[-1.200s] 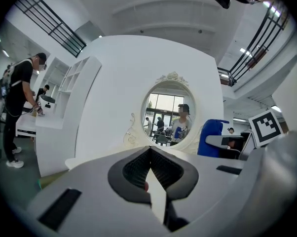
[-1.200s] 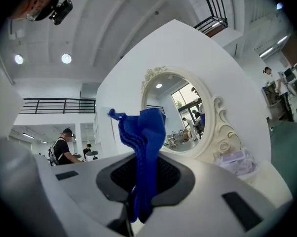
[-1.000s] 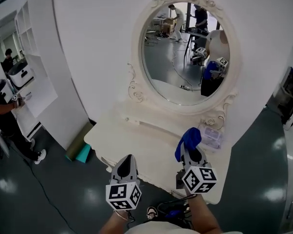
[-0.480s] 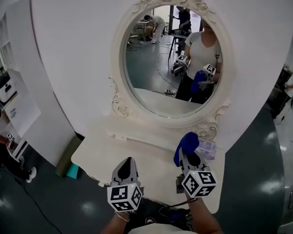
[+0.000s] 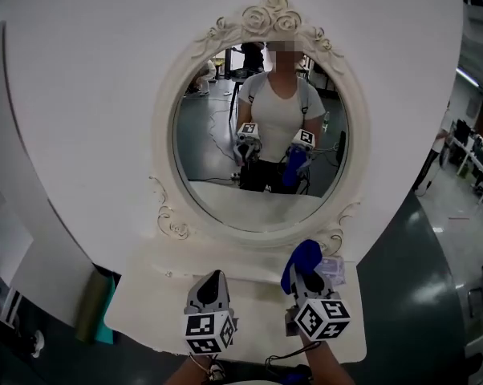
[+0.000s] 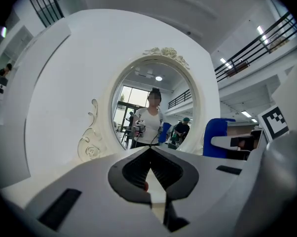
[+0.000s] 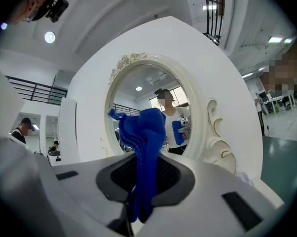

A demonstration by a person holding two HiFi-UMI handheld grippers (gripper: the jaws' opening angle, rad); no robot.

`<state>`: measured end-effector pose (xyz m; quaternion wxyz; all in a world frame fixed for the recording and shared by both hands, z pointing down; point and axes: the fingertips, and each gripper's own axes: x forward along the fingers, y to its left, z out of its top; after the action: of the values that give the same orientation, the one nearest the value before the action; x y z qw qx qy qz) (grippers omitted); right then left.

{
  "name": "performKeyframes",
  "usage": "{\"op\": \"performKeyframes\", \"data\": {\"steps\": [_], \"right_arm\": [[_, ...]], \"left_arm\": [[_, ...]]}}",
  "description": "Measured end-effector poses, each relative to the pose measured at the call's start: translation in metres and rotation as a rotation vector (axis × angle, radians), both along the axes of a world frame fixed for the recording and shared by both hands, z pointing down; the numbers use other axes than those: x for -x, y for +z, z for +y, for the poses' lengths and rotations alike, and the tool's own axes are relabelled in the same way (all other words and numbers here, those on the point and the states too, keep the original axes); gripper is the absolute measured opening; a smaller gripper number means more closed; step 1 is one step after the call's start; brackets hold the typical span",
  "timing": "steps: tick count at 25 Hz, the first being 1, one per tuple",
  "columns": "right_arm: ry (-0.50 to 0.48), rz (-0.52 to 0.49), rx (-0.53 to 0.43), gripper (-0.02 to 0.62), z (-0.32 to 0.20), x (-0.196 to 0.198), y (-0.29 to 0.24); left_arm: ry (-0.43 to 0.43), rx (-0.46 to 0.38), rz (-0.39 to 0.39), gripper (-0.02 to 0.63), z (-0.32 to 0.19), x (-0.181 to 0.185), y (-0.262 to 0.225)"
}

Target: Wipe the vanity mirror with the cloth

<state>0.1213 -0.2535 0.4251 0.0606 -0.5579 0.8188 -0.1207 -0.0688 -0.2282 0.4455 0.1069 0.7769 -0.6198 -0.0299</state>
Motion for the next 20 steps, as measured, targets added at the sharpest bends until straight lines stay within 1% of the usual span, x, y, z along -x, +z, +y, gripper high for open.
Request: {"op": "performKeyframes", "data": {"steps": [3, 5, 9, 12, 15, 18, 20], "right_arm": [[0.045, -0.001, -0.016, 0.063, -0.005, 0.016, -0.005], [0.071, 0.014, -0.006, 0.063, -0.008, 0.022, -0.003], [0.114, 0.042, 0.019, 0.063, -0.014, 0.025, 0.003], [0.119, 0.057, 0.026, 0.063, -0.019, 0.027, 0.005], [0.082, 0.091, 0.025, 0.063, -0.030, 0.038, -0.002], [-0.018, 0.169, 0.025, 0.063, -0.051, 0.061, -0.020], [-0.078, 0.219, -0.014, 0.063, -0.067, 0.076, -0.043]], "left_arm": [[0.053, -0.012, -0.043, 0.005, -0.020, 0.012, -0.004], [0.079, -0.016, -0.054, 0.005, -0.031, 0.018, -0.003], [0.108, -0.002, -0.030, 0.005, -0.048, 0.025, 0.005], [0.120, 0.006, -0.014, 0.005, -0.053, 0.025, 0.008], [0.115, -0.002, -0.014, 0.005, -0.057, 0.029, 0.004], [0.093, -0.037, -0.012, 0.005, -0.070, 0.039, -0.013], [0.074, -0.071, 0.004, 0.005, -0.082, 0.046, -0.031]]}}
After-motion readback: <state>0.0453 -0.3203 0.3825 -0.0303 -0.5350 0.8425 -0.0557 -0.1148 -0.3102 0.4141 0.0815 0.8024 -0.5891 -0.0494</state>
